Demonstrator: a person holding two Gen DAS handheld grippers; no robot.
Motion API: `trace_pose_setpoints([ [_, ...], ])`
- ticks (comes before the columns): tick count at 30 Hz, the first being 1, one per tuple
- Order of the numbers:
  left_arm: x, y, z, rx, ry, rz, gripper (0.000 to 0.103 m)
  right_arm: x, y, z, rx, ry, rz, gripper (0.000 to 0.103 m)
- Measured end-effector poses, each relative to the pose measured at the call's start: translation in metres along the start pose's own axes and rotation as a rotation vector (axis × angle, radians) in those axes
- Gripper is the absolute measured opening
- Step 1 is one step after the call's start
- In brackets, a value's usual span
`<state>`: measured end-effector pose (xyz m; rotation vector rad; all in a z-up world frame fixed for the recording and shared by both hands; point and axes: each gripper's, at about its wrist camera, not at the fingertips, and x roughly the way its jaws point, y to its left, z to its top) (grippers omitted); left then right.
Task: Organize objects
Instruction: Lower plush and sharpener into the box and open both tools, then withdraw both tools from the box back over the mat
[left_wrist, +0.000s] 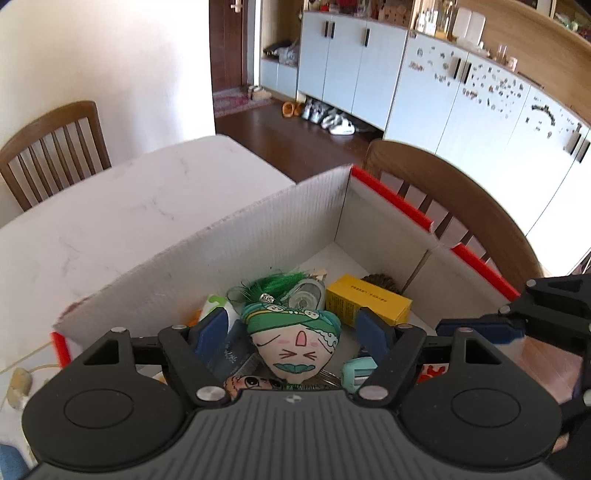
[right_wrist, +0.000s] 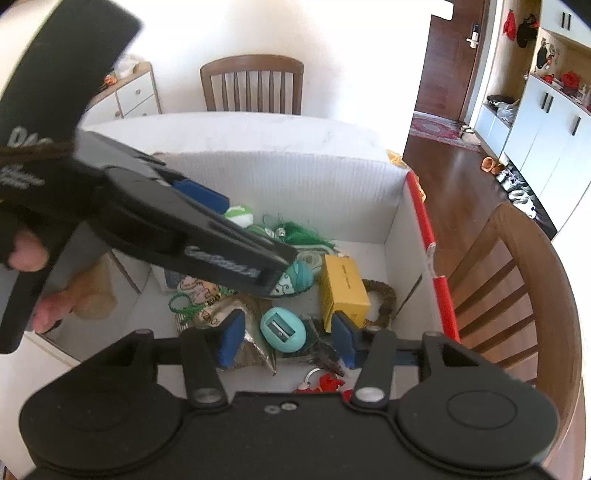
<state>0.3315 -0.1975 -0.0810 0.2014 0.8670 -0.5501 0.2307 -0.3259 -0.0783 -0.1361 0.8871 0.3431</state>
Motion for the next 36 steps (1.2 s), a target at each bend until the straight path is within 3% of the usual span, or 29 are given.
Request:
trace_pose_setpoints([
  [8,-0.043,0.007,-0.005,-0.029,-0.075,-0.003,0.08,-0.025,0.001,0.005,0.036,-0.053,0.012,0.057],
  [16,-0.079,0.019,-0.013,-0.051,-0.132,0.006,0.085,-0.041,0.006,0.012,0.052,-0.089,0.002,0.072],
  [19,-0.095,0.026,-0.018,-0.049,-0.162,0.01,0.085,-0.041,0.008,0.013,0.062,-0.094,0.0,0.072],
  [24,-0.114,0.04,-0.026,-0.062,-0.176,0.011,0.086,-0.044,0.014,0.013,0.097,-0.118,-0.011,0.074],
  [27,-0.123,0.049,-0.032,-0.066,-0.182,0.015,0.086,-0.047,0.019,0.013,0.123,-0.136,-0.007,0.082],
  [33,-0.139,0.069,-0.044,-0.071,-0.187,0.007,0.086,-0.049,0.037,0.015,0.167,-0.145,-0.005,0.088],
  [36,-0.146,0.082,-0.049,-0.083,-0.191,0.006,0.092,-0.049,0.046,0.017,0.182,-0.15,-0.005,0.092],
])
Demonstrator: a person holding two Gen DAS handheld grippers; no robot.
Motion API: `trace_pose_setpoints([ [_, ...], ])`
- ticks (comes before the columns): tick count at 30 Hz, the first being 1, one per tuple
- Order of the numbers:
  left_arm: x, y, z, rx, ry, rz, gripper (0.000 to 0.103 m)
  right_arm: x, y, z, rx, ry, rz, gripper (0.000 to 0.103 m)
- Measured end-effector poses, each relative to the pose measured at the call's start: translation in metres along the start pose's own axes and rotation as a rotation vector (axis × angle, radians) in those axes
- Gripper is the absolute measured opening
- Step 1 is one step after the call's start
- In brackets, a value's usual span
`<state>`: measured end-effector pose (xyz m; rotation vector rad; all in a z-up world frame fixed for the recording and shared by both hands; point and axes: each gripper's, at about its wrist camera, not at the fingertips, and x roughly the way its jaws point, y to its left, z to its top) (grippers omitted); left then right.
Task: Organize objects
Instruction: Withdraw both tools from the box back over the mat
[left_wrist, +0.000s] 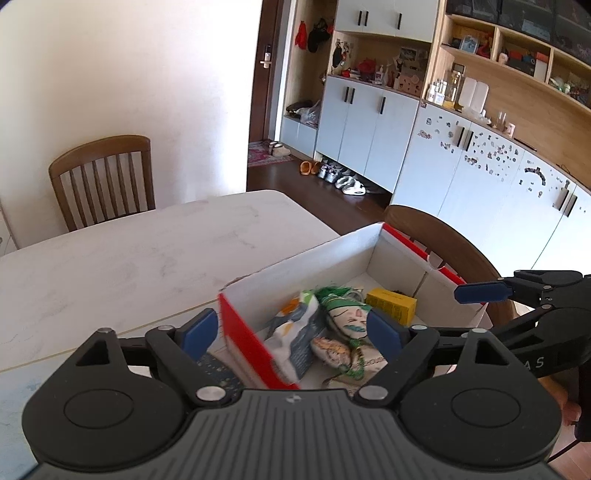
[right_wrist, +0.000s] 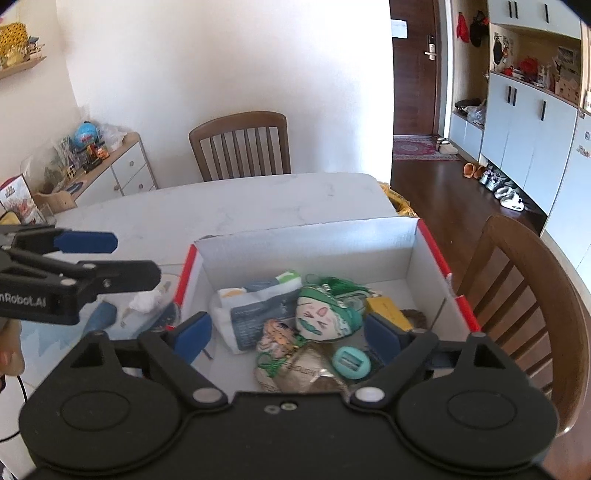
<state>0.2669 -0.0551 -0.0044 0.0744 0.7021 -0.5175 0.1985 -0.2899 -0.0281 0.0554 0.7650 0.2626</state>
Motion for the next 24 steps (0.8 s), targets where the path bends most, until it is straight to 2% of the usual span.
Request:
trace_pose_setpoints([
  [1,-0.002,0.004,-0.001,-0.003,-0.002,0.003,0.095,0.0,0.004,0.0,0.002,-0.001,-0.001,0.093],
  [8,-0.013,0.035,-0.011,-0.014,-0.003,0.007,0.095,0.004,0.029,-0.002,0.031,-0.006,-0.006,0.096],
  [10,-0.016,0.043,-0.014,-0.011,-0.005,0.012,0.095,0.005,0.037,-0.003,0.037,-0.013,-0.005,0.1],
  [13,-0.018,0.054,-0.019,-0.013,-0.012,0.018,0.103,0.006,0.05,-0.003,0.032,-0.019,0.001,0.102],
  [17,-0.022,0.071,-0.024,-0.016,-0.031,0.034,0.103,0.01,0.069,-0.003,0.022,-0.02,0.019,0.102],
  [24,-0.022,0.11,-0.036,-0.035,-0.017,0.042,0.103,0.02,0.112,-0.006,-0.033,-0.004,0.049,0.102],
])
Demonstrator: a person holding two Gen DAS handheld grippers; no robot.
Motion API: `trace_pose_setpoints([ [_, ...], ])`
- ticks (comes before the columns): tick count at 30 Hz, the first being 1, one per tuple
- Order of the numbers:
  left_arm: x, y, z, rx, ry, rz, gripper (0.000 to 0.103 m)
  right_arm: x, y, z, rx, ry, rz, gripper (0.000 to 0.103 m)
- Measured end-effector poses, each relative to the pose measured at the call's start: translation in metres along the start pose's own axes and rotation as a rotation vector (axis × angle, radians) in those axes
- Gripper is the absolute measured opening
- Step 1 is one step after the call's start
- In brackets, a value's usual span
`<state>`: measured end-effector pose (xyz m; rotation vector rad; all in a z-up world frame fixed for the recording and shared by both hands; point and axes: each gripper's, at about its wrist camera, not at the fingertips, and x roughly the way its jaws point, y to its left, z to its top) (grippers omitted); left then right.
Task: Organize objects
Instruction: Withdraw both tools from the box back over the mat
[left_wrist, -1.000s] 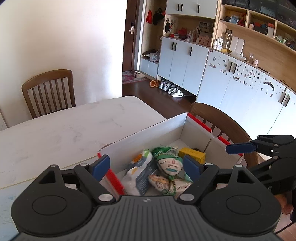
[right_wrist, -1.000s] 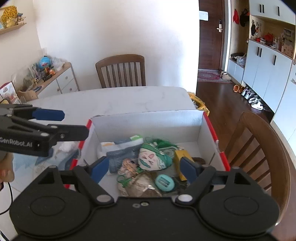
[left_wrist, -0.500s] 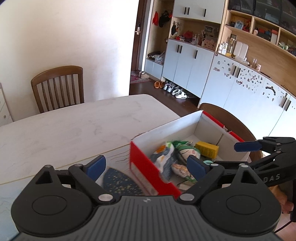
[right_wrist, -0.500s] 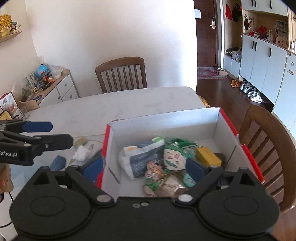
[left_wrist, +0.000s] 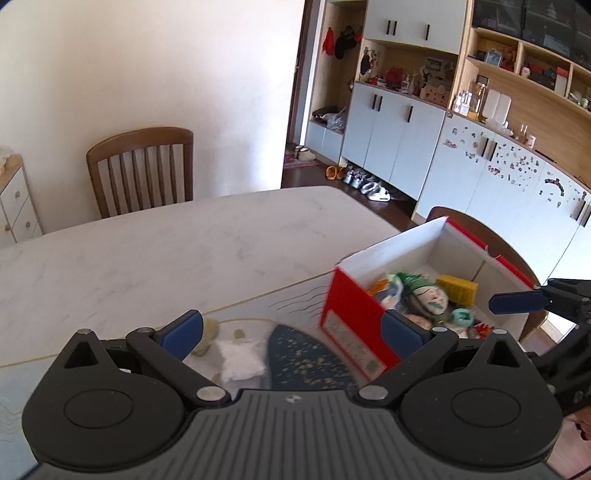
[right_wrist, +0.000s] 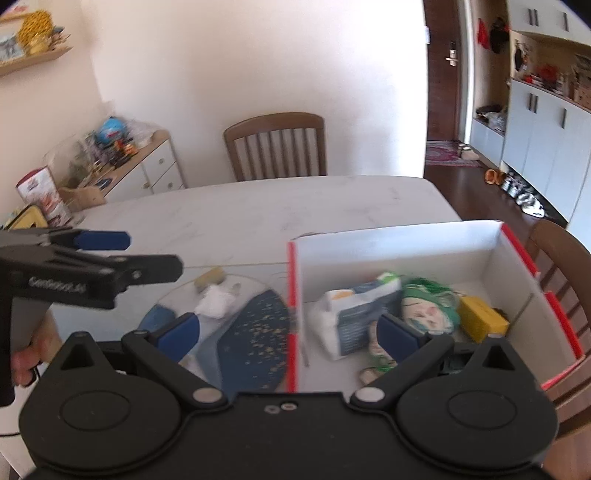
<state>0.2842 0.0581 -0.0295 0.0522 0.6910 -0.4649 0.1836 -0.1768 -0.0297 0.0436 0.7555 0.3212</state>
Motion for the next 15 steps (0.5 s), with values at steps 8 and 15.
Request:
trace_pose_setpoints([
  [8,0.009,0.047,-0.014,-0.036,0.035,-0.004,0.103,0.021,0.038,0.001,-0.032,0.032,0.025,0.102],
  [15,0.029,0.082,-0.022,-0.028,0.053,0.028,0.103,0.047,0.062,0.001,-0.057,0.073,0.038,0.102],
])
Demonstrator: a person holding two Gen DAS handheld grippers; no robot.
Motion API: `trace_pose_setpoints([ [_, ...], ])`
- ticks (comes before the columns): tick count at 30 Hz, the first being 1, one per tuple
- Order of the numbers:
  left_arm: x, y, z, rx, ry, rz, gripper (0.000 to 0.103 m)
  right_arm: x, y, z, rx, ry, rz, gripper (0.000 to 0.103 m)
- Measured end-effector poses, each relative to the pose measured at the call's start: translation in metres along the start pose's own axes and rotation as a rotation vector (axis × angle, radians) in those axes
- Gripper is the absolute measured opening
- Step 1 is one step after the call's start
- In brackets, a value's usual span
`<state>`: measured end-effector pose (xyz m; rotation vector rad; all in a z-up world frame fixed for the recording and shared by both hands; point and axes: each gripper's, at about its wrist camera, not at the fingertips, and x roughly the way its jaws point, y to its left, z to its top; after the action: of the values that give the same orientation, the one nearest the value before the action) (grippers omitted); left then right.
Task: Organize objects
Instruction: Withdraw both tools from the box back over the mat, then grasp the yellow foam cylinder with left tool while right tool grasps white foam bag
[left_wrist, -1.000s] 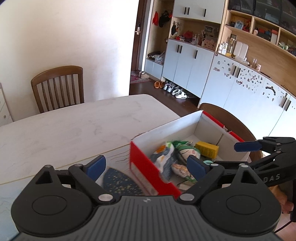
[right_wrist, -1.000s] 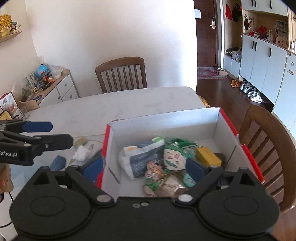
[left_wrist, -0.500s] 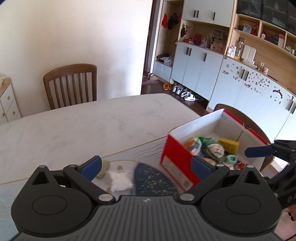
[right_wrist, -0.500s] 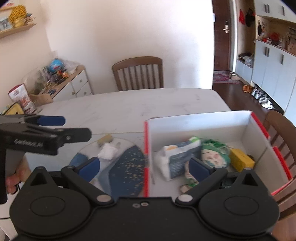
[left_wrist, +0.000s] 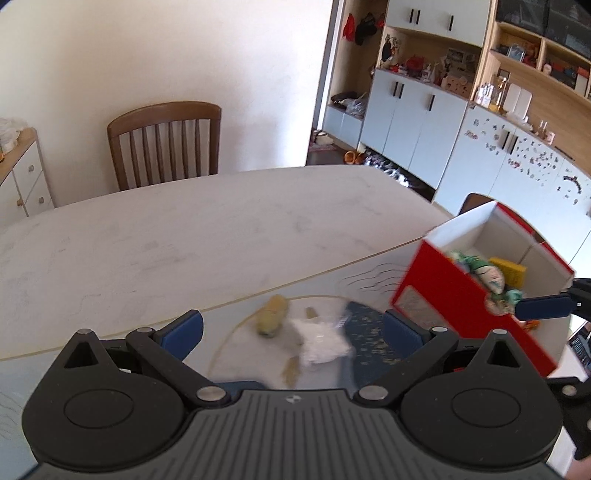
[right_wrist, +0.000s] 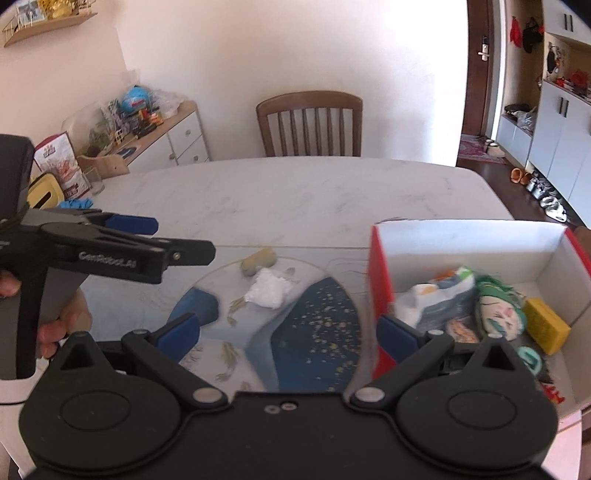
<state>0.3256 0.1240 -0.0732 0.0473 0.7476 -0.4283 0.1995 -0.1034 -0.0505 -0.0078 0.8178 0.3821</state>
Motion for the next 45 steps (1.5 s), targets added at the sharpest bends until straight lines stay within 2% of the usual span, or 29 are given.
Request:
trace_pose_setpoints([
  [10,0.062,0.04,-0.012,0.014,0.06,0.07,0.103,0.048,0.023,0.007,-0.018,0.042,-0.029,0.102],
  [17,0.09,0.046,-0.013,0.048,0.073,0.02,0.103,0.089,0.031,0.009,-0.074,0.059,-0.099,0.1],
  [22,0.106,0.047,-0.013,0.048,0.082,-0.01,0.103,0.118,0.026,0.007,-0.096,0.096,-0.137,0.092],
  [28,0.117,0.04,-0.014,0.076,0.072,-0.048,0.102,0.14,0.026,0.004,-0.126,0.094,-0.14,0.083],
  [32,0.121,0.039,-0.014,0.082,0.059,-0.045,0.101,0.148,0.025,0.004,-0.125,0.08,-0.12,0.08],
  [36,0.126,0.039,-0.015,0.08,0.064,-0.063,0.089,0.153,0.026,0.005,-0.14,0.068,-0.107,0.075],
  [39,0.127,0.035,-0.016,0.103,0.061,-0.069,0.08,0.156,0.028,0.006,-0.148,0.066,-0.103,0.066],
  [42,0.126,0.03,-0.017,0.129,0.055,-0.075,0.067,0.159,0.026,0.005,-0.138,0.076,-0.099,0.057],
  [45,0.126,0.023,-0.018,0.163,0.053,-0.08,0.053,0.157,0.025,0.004,-0.129,0.075,-0.098,0.053],
])
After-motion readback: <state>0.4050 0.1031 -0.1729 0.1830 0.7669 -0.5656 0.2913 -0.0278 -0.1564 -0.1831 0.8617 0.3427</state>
